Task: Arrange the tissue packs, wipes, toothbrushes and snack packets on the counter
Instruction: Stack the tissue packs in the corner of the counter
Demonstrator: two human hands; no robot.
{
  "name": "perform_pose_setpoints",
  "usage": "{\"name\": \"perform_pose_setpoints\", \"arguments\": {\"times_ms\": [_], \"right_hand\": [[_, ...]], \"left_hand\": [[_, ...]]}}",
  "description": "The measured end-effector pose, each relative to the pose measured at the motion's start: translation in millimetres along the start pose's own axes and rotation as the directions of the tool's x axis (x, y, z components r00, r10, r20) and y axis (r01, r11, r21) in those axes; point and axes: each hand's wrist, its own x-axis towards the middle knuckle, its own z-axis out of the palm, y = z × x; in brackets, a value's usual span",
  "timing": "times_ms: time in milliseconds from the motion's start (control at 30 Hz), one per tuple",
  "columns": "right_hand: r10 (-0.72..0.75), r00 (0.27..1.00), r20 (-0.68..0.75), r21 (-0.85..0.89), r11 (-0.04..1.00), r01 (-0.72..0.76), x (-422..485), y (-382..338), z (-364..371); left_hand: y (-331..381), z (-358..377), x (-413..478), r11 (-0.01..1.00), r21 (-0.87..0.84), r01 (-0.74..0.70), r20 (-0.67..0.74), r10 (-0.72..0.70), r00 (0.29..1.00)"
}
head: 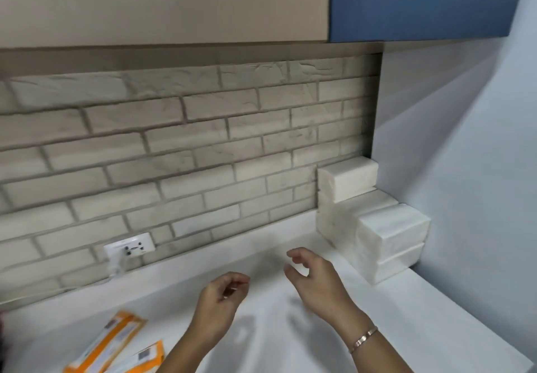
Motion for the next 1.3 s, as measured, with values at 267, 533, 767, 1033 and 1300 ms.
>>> {"name": "perform_pose_setpoints", "arguments": {"times_ms": [267, 533, 767, 1033, 1300], "right_hand": [[-0.066, 0.979, 0.194, -0.004, 0.998, 0.068, -70.6, -59.3, 119.8], [-0.073, 0.911, 0.406, -0.021, 0.996, 0.089, -120.2, -101.7, 232.8], [-0.034, 0.780, 0.625, -0.084, 0.990, 0.111, -157.3, -125.0, 305.8], [0.104, 0.743, 0.661, 0.048, 0.982, -0.181, -173.5, -123.8, 349.9], [0.098, 0.677, 0.729, 0.174, 0.931, -0.322, -180.6, -123.9, 344.1]], "left_hand": [[-61.3, -103.3, -89.6, 0.993, -0.010, 0.120, -0.148, -0.120, 0.982], [-105.8, -189.6, -168.1, 0.973, -0.003, 0.233, -0.316, -0.222, 0.922], [-132.0, -233.2, -221.0, 0.975, 0.038, 0.221, -0.532, -0.168, 0.830], [-141.8, -238.7, -233.7, 0.860, -0.090, 0.501, -0.555, -0.462, 0.692], [-152.9, -221.2, -224.3, 0.782, -0.394, 0.484, -0.512, -0.624, 0.590]]}}
